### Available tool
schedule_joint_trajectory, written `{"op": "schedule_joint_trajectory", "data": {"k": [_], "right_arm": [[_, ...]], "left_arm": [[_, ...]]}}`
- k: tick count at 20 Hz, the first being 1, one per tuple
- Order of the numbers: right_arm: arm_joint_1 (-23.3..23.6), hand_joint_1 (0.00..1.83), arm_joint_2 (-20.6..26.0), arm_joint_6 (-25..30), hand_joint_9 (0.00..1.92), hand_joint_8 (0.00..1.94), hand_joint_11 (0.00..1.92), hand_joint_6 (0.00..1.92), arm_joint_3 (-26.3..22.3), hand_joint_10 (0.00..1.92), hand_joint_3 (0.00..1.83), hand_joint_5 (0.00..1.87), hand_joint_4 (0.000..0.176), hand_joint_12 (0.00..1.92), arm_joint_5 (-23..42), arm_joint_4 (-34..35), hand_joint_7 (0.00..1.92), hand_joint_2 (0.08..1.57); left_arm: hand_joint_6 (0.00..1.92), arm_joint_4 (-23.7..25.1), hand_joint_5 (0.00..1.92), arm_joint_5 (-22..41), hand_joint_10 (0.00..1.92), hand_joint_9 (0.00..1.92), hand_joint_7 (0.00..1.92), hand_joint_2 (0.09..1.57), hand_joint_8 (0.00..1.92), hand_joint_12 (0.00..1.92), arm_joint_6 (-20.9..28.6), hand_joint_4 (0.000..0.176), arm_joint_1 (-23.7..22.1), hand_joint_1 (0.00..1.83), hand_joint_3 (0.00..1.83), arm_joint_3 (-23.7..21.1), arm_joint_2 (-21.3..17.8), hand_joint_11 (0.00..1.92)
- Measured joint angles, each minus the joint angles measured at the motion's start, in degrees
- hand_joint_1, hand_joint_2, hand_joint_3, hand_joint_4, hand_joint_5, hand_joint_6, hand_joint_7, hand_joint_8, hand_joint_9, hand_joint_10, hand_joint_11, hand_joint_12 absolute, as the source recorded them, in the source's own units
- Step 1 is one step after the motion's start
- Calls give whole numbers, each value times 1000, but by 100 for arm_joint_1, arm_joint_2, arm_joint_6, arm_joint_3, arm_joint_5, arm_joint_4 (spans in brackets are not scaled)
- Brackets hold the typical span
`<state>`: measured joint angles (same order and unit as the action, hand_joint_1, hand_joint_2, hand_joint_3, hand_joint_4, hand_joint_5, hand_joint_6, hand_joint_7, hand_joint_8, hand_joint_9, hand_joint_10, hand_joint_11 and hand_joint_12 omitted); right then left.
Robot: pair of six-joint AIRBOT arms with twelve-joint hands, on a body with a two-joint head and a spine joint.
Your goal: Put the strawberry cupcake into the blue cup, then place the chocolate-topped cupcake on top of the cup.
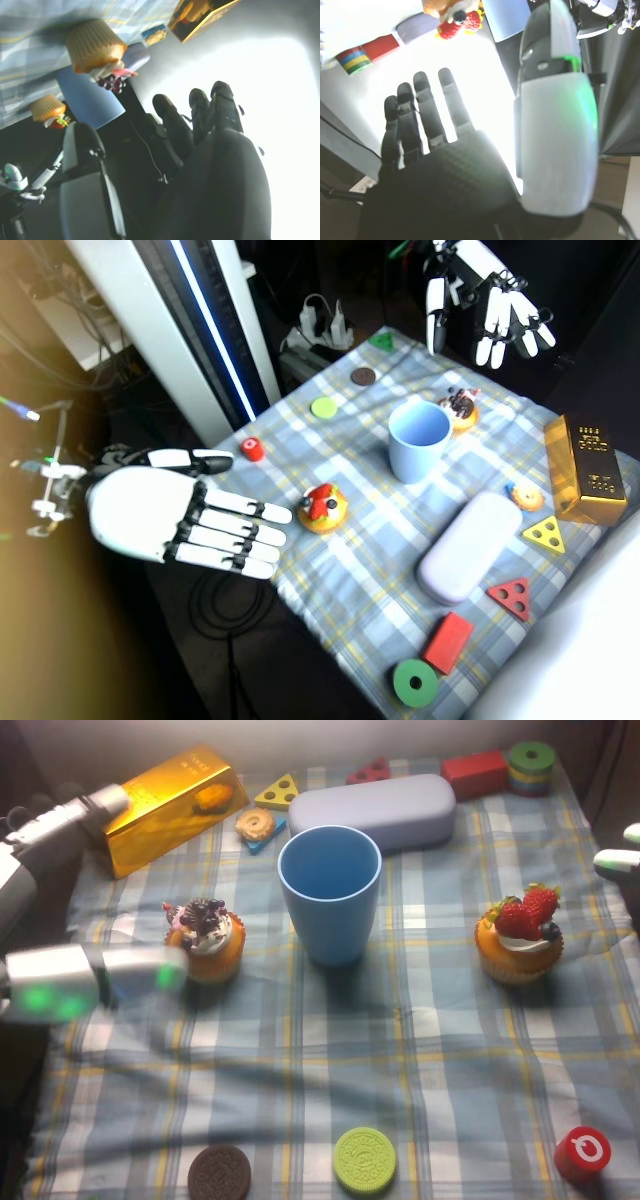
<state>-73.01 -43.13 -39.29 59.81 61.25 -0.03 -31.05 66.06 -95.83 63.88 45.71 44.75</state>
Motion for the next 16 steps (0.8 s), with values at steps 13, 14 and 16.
{"op": "schedule_joint_trajectory", "data": {"k": [13,14,16], "right_arm": [[1235,767,-782,699,292,1,140,7,872,4,15,185,74,185,-564,-706,341,950],[1486,755,-957,813,290,6,148,17,1045,3,14,217,61,190,-702,-903,356,957],[1755,738,-1266,953,342,12,190,20,1294,10,0,328,14,217,-968,-1115,435,937]], "left_arm": [[10,-74,27,44,0,0,15,855,5,0,-31,113,70,317,3,28,2,0],[15,-81,139,46,7,42,90,879,9,0,-33,72,72,331,3,26,2,0],[14,-76,176,57,0,5,59,900,0,0,-31,82,81,386,7,15,2,0]]}}
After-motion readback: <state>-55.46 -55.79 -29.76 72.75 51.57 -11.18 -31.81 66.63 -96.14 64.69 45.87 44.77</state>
